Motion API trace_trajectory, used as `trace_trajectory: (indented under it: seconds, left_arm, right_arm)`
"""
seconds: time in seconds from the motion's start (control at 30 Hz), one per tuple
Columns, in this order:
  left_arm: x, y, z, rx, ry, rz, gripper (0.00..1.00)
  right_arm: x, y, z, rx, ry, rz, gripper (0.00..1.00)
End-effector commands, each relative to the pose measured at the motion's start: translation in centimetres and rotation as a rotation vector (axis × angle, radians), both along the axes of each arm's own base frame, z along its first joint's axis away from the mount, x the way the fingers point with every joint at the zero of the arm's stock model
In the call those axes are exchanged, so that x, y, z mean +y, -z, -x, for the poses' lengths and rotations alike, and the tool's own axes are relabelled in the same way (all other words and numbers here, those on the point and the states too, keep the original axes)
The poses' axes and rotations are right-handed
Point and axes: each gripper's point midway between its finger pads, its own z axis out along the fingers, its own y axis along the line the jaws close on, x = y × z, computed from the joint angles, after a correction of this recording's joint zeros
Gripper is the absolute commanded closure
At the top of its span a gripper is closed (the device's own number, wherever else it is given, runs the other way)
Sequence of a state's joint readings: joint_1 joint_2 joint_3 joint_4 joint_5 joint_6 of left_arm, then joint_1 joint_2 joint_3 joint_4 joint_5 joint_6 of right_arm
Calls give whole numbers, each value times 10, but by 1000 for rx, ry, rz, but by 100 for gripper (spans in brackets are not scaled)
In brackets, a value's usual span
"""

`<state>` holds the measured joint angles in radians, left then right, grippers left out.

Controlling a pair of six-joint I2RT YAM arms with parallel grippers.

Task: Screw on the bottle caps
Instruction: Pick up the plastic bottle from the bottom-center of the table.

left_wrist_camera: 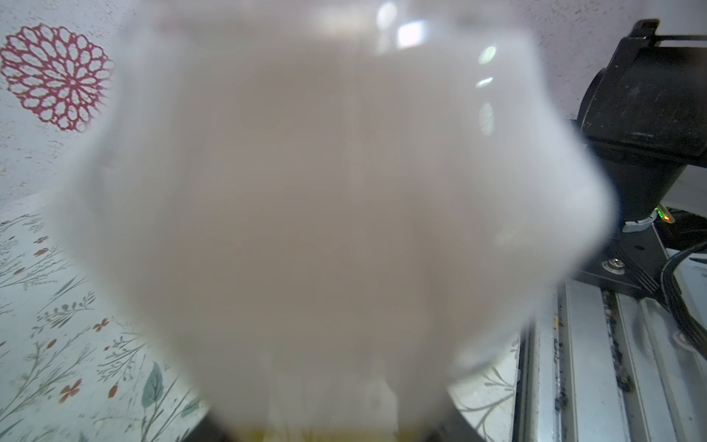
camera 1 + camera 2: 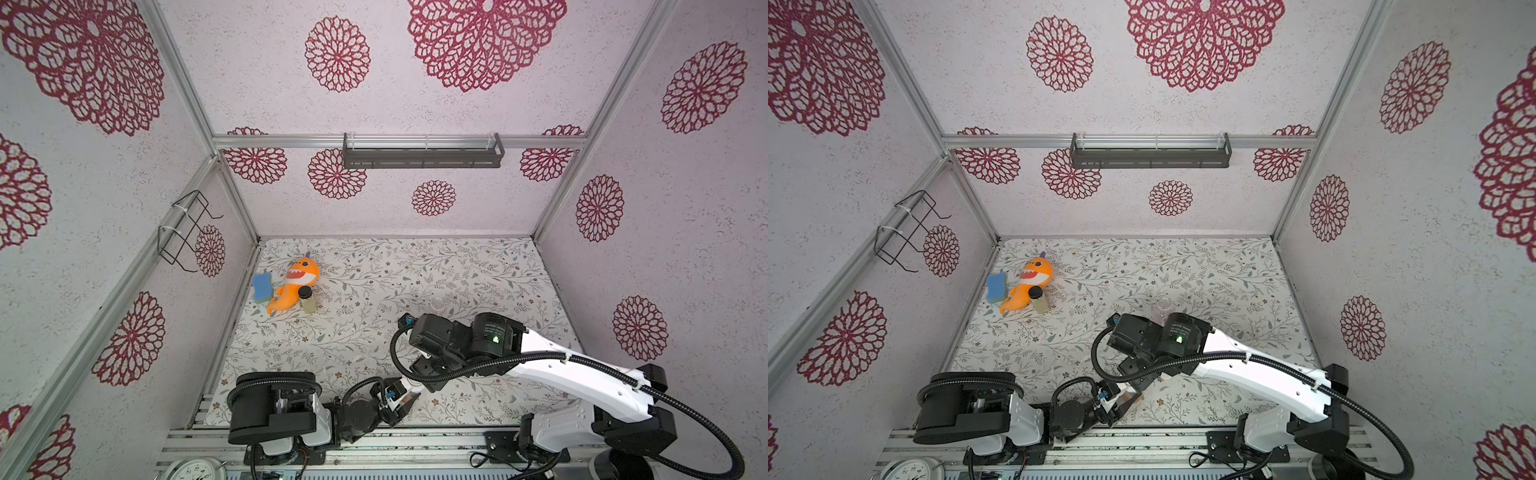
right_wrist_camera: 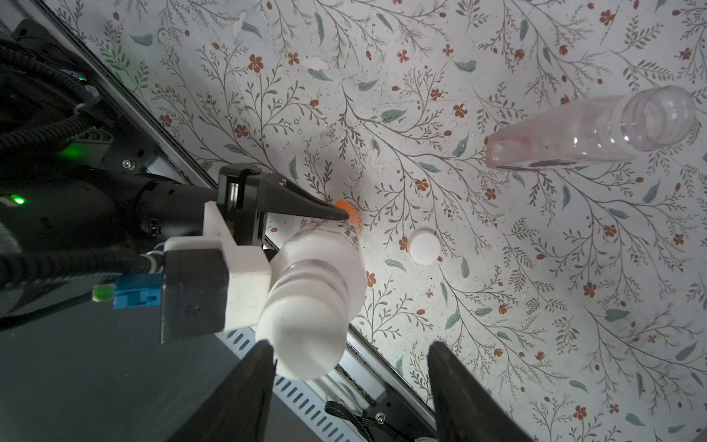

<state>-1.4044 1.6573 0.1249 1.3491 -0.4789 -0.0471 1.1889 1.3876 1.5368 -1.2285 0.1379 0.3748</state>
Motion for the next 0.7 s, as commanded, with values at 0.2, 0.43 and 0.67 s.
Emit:
trace_trajectory:
  seconds: [0.2, 0.43, 0.67]
  left_arm:
    - [-2, -7, -1, -17, 4, 28, 47]
    - [-2, -8, -1, -18, 6, 30, 47]
    - [2, -9, -1, -21, -6, 43, 47]
  right_arm:
    - [0, 5, -5, 2, -6, 7, 34]
    - [1, 9, -6, 7, -6, 11, 34]
    - [-4, 8, -7, -3, 4, 12, 34]
